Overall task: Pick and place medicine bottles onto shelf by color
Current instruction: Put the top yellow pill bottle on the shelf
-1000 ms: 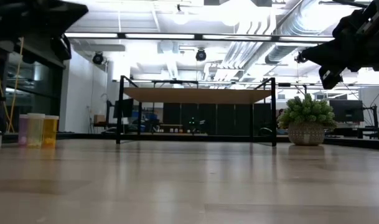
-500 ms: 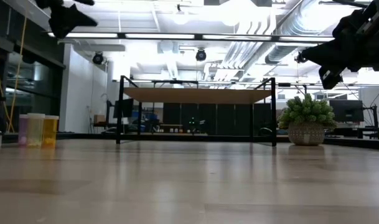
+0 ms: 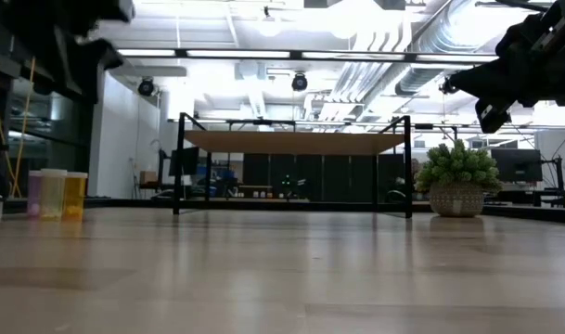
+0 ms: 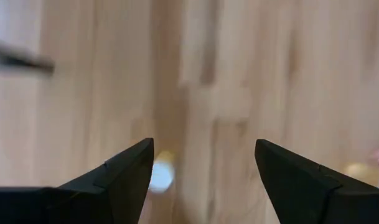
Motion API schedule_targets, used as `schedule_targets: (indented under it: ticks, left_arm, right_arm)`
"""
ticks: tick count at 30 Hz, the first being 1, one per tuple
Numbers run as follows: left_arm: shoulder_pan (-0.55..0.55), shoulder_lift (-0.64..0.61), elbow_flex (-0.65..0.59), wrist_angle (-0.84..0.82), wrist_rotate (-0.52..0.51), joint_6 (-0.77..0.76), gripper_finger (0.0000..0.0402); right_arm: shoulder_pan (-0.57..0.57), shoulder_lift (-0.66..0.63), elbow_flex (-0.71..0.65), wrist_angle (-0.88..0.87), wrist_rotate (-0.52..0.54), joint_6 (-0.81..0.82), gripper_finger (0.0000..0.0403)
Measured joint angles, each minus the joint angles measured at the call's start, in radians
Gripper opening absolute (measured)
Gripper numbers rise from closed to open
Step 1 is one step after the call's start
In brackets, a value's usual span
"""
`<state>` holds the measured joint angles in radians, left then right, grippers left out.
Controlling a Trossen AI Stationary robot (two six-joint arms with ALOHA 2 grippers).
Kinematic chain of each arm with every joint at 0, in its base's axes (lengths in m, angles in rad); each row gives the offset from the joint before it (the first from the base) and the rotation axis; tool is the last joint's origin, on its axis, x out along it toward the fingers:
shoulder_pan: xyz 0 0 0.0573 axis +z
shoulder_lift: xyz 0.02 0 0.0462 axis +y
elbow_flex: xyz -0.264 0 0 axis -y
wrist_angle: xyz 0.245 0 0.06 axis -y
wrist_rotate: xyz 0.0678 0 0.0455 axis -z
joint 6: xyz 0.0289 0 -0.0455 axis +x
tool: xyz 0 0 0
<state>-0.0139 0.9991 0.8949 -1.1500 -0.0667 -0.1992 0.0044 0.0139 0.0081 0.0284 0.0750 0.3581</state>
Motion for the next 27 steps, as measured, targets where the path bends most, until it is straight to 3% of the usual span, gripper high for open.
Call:
schedule_targets:
  ticks: [8,20,27]
  left_arm:
    - [-0.001,0.073,-0.103,-0.004,-0.093,-0.198,0.0269]
    - [0.000,0.167,-0.121,-0.011,-0.043,-0.597,0.0268]
    - [0.000,0.233,-0.121,-0.002,-0.105,-0.639,0.0268]
  right_arm:
    - [0.000,0.000,0.000,0.000,0.000,0.000,0.0000]
    - [0.000,0.000,0.000,0.000,0.000,0.000,0.0000]
    - [0.000,0.000,0.000,0.000,0.000,0.000,0.0000]
